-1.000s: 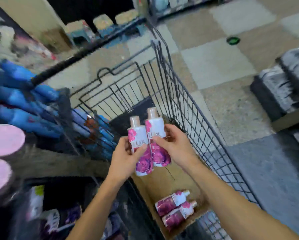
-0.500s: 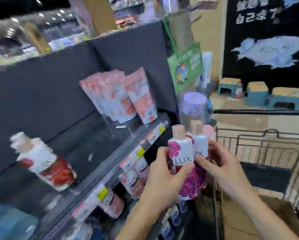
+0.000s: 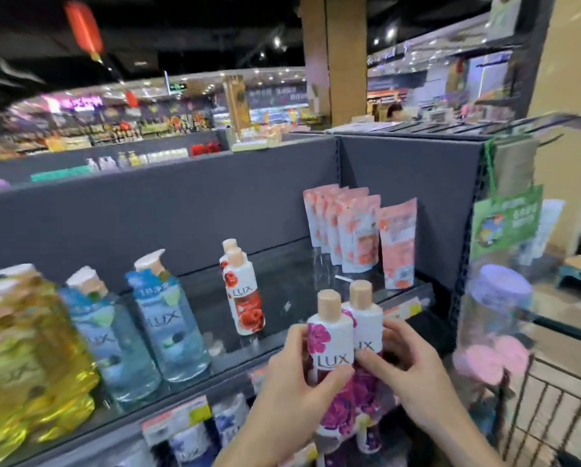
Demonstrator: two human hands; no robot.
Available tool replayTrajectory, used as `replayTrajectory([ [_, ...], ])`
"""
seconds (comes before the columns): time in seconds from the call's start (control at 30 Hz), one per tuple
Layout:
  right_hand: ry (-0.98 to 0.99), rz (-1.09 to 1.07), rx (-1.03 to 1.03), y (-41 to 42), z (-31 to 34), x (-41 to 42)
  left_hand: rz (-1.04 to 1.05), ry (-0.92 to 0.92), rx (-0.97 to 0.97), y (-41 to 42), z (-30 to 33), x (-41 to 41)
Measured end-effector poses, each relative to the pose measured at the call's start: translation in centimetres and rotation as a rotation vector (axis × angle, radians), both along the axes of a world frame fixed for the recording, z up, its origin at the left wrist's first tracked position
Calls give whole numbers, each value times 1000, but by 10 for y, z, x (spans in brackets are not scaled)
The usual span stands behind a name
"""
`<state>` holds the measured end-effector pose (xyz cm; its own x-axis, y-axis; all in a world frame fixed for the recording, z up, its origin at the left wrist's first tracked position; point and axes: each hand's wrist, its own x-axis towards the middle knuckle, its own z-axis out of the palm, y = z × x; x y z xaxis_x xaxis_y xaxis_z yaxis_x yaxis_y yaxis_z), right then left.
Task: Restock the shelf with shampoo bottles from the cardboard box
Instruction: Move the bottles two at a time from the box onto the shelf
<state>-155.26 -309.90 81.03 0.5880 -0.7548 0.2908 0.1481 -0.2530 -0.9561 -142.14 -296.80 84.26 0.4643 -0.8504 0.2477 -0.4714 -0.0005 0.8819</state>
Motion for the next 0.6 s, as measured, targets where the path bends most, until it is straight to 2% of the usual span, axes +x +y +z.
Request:
replayTrajectory([
  [0.23,36,167,-90,-55,35,18,244,-147,42,-23,43,3],
  [0.43,40,190,-145,-103,67,69,382,-261,135,-66,88,49],
  [0.6,41,178,-99,-125,72,115,470,-277,143,-105,94,80],
])
